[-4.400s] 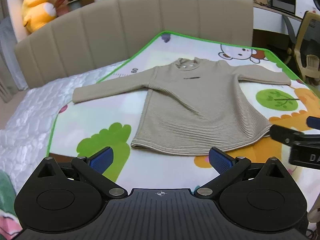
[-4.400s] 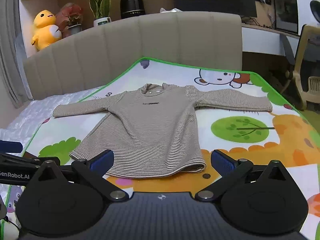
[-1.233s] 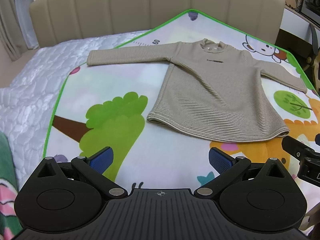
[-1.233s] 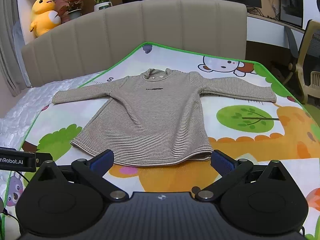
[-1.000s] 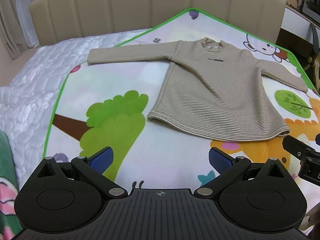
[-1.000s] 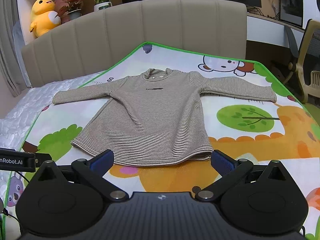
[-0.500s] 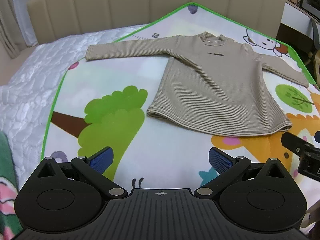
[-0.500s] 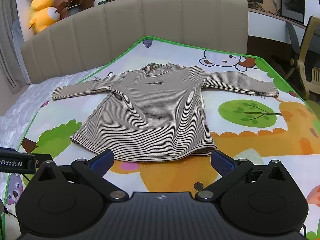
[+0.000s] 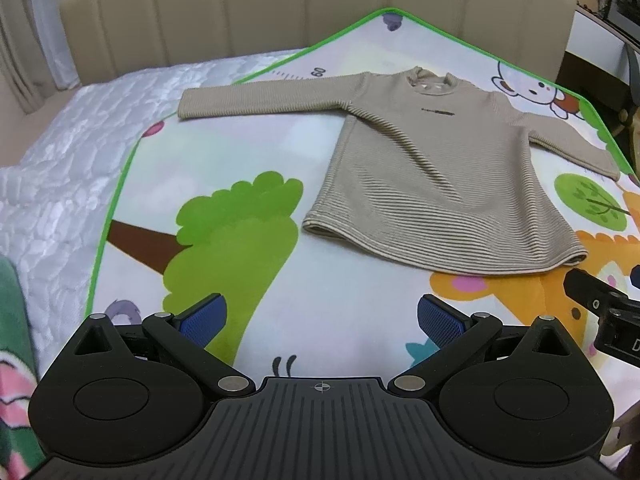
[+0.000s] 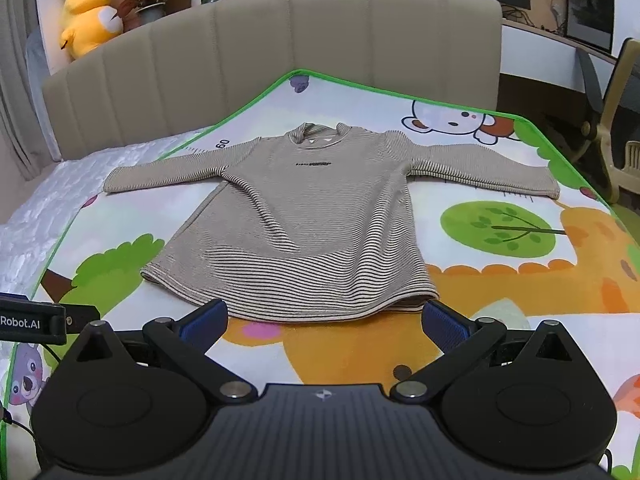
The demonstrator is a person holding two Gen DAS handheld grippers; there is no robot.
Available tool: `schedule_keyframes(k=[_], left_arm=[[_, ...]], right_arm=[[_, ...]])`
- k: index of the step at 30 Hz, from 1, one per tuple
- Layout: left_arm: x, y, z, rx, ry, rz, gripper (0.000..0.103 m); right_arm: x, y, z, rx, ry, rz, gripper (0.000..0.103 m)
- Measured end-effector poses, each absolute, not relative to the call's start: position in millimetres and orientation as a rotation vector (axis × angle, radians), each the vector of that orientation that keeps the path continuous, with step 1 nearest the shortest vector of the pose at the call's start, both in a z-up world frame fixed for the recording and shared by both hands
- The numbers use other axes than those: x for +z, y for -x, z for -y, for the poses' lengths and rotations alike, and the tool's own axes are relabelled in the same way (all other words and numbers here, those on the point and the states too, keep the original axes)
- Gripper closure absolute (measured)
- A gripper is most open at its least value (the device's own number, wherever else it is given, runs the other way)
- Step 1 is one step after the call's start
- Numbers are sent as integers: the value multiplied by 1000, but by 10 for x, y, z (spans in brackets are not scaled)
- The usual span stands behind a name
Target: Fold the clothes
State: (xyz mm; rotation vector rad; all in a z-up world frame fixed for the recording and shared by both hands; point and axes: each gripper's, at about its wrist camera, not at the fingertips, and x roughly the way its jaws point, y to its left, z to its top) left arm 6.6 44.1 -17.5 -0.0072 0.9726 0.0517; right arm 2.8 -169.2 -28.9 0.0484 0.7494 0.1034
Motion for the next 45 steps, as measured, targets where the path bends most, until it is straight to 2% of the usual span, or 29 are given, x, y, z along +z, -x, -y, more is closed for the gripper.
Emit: schedule_keyframes(k=[19, 25, 33, 36, 40, 42, 43, 44, 45], left_arm=[[-156, 16, -555, 66, -13, -931, 0], [-122, 89, -782, 86, -12, -897, 0], [-46, 117, -941, 52, -154, -736, 0], [-19, -79, -941, 35, -231, -685, 0], [14, -617, -859, 24, -225, -730, 0], [-6, -971, -738, 7, -211, -761, 0], [-25, -1135, -663, -8, -205, -767, 0], [-43, -1299, -587, -22, -199, -773, 0], [-63, -1435, -524, -41, -193, -779, 0]], right_arm=[[-389, -316, 1463, 87, -52, -760, 0], [-564, -1212, 1611, 24, -167, -773, 0], [-454, -2226, 2311, -109, -93, -617, 0], [-440, -2526, 2678, -174, -124, -594, 0], [-472, -2920, 3182, -284, -175, -583, 1], [-489, -3031, 3412, -329, -108, -548, 8], [-516, -3069, 3516, -348, -74, -551, 20], [-555, -3075, 3651, -368, -74, -569, 43], [-593, -3082, 3786, -388, -74, -587, 56]])
